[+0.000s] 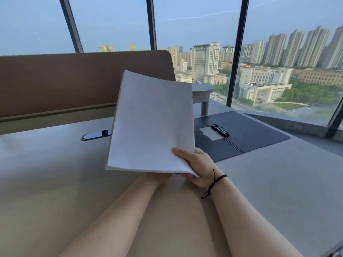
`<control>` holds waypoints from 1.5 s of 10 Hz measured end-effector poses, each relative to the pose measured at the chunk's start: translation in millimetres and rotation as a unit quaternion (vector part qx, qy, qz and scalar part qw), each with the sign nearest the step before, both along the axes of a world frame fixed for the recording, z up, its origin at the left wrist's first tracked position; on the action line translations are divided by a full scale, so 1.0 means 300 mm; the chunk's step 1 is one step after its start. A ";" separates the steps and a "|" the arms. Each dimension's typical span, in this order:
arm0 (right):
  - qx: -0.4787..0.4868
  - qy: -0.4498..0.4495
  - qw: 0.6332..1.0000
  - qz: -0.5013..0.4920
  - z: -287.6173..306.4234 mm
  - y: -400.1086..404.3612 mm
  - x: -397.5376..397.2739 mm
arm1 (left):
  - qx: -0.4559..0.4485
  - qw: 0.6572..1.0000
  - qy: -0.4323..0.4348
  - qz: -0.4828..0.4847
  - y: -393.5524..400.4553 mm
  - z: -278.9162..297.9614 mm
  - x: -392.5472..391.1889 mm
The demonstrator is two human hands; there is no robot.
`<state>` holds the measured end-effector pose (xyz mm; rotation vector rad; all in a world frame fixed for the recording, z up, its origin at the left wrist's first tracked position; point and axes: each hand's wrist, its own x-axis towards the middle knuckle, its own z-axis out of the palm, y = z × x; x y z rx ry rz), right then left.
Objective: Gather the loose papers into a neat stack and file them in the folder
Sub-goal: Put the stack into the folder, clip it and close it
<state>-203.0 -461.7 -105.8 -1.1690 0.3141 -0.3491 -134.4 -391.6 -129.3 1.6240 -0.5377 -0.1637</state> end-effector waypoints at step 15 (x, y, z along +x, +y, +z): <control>-0.097 0.062 0.986 0.121 0.030 0.671 0.129 | -0.140 0.944 0.298 -0.026 1.204 0.196 0.280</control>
